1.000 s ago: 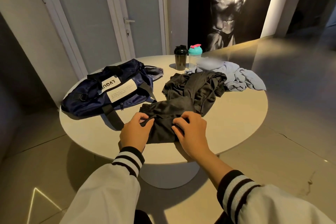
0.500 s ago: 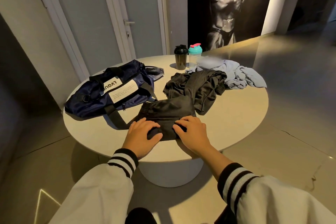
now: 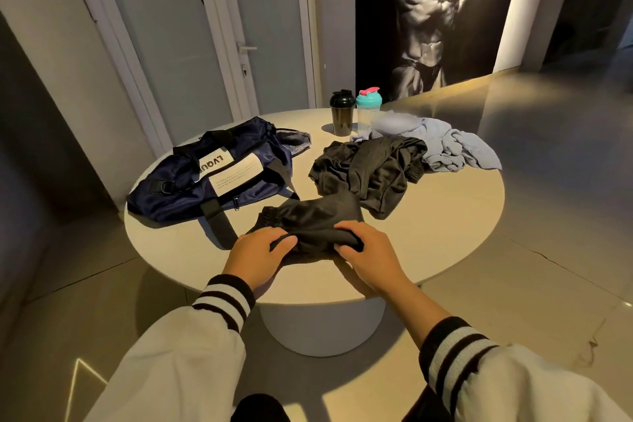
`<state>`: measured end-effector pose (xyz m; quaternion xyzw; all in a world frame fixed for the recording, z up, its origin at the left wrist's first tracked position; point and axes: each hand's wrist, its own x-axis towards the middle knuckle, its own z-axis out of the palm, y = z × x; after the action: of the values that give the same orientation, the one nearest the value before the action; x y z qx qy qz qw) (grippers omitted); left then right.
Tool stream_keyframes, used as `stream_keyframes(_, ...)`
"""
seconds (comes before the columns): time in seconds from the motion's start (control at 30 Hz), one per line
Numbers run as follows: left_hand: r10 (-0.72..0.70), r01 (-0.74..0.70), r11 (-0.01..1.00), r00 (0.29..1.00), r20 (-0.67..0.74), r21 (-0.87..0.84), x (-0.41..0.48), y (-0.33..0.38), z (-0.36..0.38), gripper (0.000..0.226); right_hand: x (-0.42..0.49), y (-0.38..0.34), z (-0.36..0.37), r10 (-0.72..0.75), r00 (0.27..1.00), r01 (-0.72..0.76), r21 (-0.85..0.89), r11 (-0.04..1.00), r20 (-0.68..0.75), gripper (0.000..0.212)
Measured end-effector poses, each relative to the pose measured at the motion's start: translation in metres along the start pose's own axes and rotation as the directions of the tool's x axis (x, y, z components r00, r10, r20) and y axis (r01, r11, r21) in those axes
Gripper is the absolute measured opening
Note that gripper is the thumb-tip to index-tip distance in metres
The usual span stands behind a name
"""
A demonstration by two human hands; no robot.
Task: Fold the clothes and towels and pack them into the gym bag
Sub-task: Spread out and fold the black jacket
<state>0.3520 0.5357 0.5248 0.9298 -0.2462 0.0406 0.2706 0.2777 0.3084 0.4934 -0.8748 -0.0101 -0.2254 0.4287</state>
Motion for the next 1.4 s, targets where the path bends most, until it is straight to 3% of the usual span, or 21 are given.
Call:
stream_keyframes(0.1, -0.002, -0.033, 0.936, 0.995, -0.097, -0.351, -0.008, 0.005, -0.009, 0.013, 0.001, -0.003, -0.005, 0.101, 0.993, -0.086, 0.203, 0.976, -0.068, 0.02)
stream_keyframes(0.17, 0.005, -0.064, 0.9, 0.991, -0.136, -0.431, -0.012, 0.004, -0.013, 0.023, 0.005, -0.003, -0.006, 0.189, 0.974, -0.147, 0.283, 0.948, -0.127, 0.014)
stream_keyframes(0.3, -0.034, 0.063, 0.796, 0.998, 0.06, -0.602, -0.015, -0.01, -0.009, 0.057, 0.016, 0.0, -0.006, 0.332, 0.922, -0.243, 0.373, 0.896, -0.199, 0.017)
stream_keyframes(0.43, -0.122, 0.125, 0.622, 0.991, 0.061, -0.773, -0.013, 0.003, -0.002, 0.044, 0.023, 0.002, -0.003, 0.337, 0.926, -0.279, 0.293, 0.914, -0.17, 0.024)
stream_keyframes(0.57, -0.206, 0.104, 0.67, 0.977, -0.05, -0.735, -0.001, 0.005, -0.002, 0.038, 0.03, 0.0, -0.01, 0.345, 0.936, -0.333, 0.142, 0.932, -0.074, 0.028)
stream_keyframes(0.67, -0.289, 0.13, 0.685, 0.952, -0.103, -0.716, 0.014, 0.003, 0.001, 0.046, 0.032, 0.008, -0.007, 0.323, 0.941, -0.318, 0.07, 0.946, -0.103, 0.029)
stream_keyframes(0.77, -0.355, 0.16, 0.692, 0.924, -0.139, -0.704, 0.027, 0.008, 0.008, 0.054, 0.031, 0.015, 0.001, 0.308, 0.934, -0.295, 0.098, 0.951, -0.18, 0.032)
stream_keyframes(0.93, -0.404, 0.2, 0.689, 0.904, -0.14, -0.697, 0.028, 0.008, 0.02, 0.071, 0.035, 0.019, 0.002, 0.363, 0.912, -0.332, 0.174, 0.927, -0.19, 0.042)
stream_keyframes(1.03, -0.374, 0.136, 0.728, 0.9, -0.223, -0.672, 0.023, 0.008, 0.025, 0.056, 0.033, 0.02, 0.002, 0.36, 0.913, -0.317, 0.222, 0.922, -0.193, 0.042)
stream_keyframes(1.13, -0.324, 0.126, 0.796, 0.915, -0.239, -0.592, 0.025, 0.007, 0.026, 0.032, 0.034, 0.017, 0.003, 0.342, 0.919, -0.316, 0.154, 0.936, -0.194, 0.037)
stream_keyframes(1.23, -0.331, 0.168, 0.791, 0.926, -0.18, -0.588, 0.03, 0.01, 0.025, 0.027, 0.036, 0.016, 0.003, 0.299, 0.929, -0.304, 0.011, 0.952, -0.219, 0.043)
stream_keyframes(1.4, -0.352, 0.181, 0.813, 0.91, -0.22, -0.554, 0.035, 0.015, 0.023, 0.018, 0.031, 0.017, 0.003, 0.324, 0.923, -0.326, 0.025, 0.945, -0.208, 0.054)
